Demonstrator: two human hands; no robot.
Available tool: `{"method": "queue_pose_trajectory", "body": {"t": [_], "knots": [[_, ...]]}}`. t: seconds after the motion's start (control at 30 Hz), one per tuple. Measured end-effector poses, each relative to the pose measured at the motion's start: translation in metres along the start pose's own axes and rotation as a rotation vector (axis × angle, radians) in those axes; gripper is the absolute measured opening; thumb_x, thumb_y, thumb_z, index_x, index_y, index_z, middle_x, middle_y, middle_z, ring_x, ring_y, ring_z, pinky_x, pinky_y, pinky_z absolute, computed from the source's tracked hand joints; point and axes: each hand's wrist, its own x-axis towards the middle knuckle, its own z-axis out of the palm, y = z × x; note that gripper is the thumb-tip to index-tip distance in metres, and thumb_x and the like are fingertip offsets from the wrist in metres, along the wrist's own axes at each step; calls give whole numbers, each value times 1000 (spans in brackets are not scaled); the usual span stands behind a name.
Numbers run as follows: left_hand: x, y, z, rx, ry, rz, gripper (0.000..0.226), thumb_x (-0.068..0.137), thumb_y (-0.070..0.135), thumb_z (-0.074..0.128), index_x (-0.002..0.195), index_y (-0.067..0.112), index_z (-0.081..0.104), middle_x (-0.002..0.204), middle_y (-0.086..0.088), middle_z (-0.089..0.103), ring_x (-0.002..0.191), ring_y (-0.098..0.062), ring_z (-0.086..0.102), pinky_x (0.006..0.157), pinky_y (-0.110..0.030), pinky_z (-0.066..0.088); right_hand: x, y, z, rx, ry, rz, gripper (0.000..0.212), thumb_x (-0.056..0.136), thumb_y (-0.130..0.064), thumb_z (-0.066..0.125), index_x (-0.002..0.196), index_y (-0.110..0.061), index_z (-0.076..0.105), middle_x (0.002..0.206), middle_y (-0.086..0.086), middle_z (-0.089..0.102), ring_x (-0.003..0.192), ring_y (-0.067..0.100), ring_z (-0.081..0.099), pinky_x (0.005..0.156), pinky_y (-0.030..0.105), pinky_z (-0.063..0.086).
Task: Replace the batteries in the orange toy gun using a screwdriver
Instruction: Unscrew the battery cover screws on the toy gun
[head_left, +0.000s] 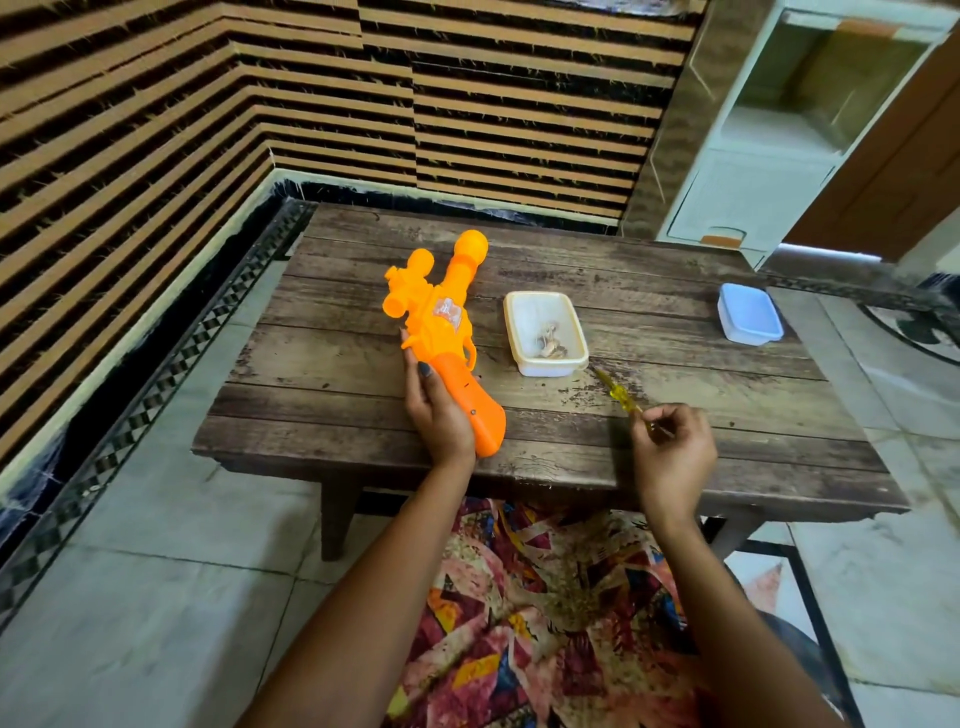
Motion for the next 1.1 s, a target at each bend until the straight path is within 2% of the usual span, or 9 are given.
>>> {"method": "queue_pose_trajectory", "body": {"t": [0.13,0.27,0.4,0.47,0.57,0.7,0.83,0.97,1.1], "knots": [[-1,9,5,-111,-32,24,39,95,34,38,134,30,35,142,-19,40,119,-47,47,85,-43,54,-3,11,5,-128,-99,6,14,79,0,65,91,-6,66,94,13,60,83,25,59,80,24,42],[1,-2,4,-63,-60,48,42,88,50,42,129,39,38,143,-18,40,122,-45,45,97,-62,39,1,12,8,-180,-138,-11,22,79,-11,70,100,-9,65,99,13,58,94,29,55,87,33,42],[-1,1,5,13,-81,99,53,91,32,35,141,14,30,146,-9,35,132,-32,39,107,-53,33,3,11,8,-212,-184,-2,30,79,-22,72,106,-10,66,105,12,59,104,27,50,89,29,37],[-2,0,7,39,-120,168,52,92,28,35,142,15,25,144,0,32,135,-24,36,111,-46,31,4,10,7,-232,-202,-7,34,79,-24,72,109,-11,65,108,11,60,107,26,49,91,29,36],[-3,-3,7,65,-153,186,54,92,27,36,143,12,26,146,-7,35,134,-21,37,111,-42,31,-2,1,5,-207,-149,-103,29,80,-16,70,108,-9,66,109,9,61,106,25,51,90,21,34],[-6,-1,6,89,-208,177,57,92,40,40,142,13,31,144,-12,41,132,-23,41,109,-42,35,-19,-35,14,143,-310,-98,25,81,0,64,102,-14,66,93,-2,66,82,2,61,77,6,44],[-6,-3,4,159,-277,287,65,87,63,38,140,27,24,148,-8,34,134,-14,35,109,-30,32,-35,-65,40,384,-525,32,26,78,7,65,96,-13,63,86,-6,67,75,-4,64,74,10,50],[-8,-1,5,171,-299,292,48,93,30,40,136,33,19,148,-1,29,137,-17,32,111,-37,30,-42,-69,46,421,-500,62,28,76,8,68,83,-19,61,82,-5,68,71,-4,64,72,12,51],[-8,-3,4,166,-326,368,54,92,55,34,138,33,18,145,12,26,135,-7,30,111,-24,30,-42,-67,45,423,-477,57,32,73,8,70,77,-22,57,79,-3,69,72,2,66,73,17,54]]}}
